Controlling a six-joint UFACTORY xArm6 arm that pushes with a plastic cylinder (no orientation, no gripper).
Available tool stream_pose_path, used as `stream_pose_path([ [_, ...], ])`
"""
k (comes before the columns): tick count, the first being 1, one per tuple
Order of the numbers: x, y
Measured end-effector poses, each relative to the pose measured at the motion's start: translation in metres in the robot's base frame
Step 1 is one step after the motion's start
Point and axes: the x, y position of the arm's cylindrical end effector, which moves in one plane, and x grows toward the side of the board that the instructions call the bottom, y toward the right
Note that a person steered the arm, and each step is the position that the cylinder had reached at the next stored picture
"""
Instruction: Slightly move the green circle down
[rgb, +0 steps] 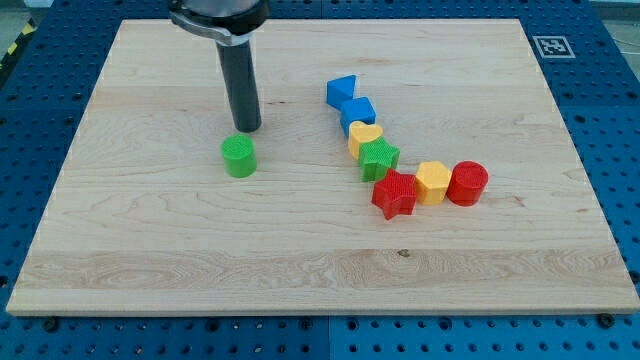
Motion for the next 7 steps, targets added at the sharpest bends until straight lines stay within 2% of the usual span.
stream_pose_path([
  [1, 0.023, -0.002],
  [4, 0.04, -0.002],
  [6, 0.04, -0.006],
  [7, 0.023, -0.019],
])
